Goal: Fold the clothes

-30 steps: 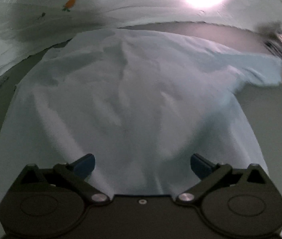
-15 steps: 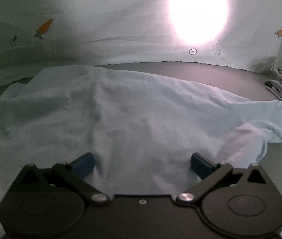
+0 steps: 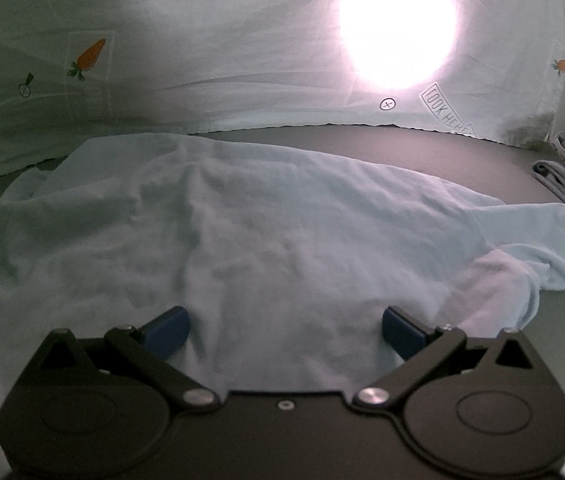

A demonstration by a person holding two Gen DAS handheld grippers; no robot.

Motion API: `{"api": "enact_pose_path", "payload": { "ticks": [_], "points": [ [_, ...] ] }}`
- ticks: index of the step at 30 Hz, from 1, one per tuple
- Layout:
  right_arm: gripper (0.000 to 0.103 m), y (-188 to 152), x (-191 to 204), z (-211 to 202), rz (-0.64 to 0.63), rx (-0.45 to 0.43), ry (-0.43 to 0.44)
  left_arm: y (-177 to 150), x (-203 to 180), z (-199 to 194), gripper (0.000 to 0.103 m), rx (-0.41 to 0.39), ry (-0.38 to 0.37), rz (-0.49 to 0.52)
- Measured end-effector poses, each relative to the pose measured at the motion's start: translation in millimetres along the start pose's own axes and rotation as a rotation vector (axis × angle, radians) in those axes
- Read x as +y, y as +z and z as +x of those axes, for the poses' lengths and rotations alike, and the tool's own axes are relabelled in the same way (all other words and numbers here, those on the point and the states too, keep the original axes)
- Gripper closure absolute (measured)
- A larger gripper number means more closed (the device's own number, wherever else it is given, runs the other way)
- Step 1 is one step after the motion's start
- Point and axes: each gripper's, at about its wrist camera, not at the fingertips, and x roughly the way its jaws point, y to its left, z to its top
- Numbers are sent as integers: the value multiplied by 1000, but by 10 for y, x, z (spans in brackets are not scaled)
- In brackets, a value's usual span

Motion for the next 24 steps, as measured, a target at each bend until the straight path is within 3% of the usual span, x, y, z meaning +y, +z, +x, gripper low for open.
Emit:
{"api": "enact_pose_path", "payload": {
  "ticks": [4,7,8,10,12,15,18,21,24],
  "points": [
    [0,1,-2,-2,1,0,0,-139,-641,-148,100,-7,-148,155],
    [0,-1,-3,0,1,0,0,-424,-1151,-77,98,87,-257,320],
    [0,1,-4,3,2,0,1,-534,-1261,-1,92,127,-269,357],
    [0,3,-3,3,1,0,1,-731,-1365,179,91,212,-272,376],
    [0,3,-3,3,2,0,1,-817,-1347,279,90,275,-275,333],
    [0,2,-6,5,2,-1,1,-710,-1256,149,75,251,-321,283],
    [0,2,-5,7,2,-1,2,-560,-1193,-78,67,157,-296,312],
    [0,1,-4,8,2,-2,2,-449,-1249,-144,59,86,-253,416],
    [0,-5,-4,5,4,-2,2,-491,-1420,-47,52,86,-226,598]
  ]
}}
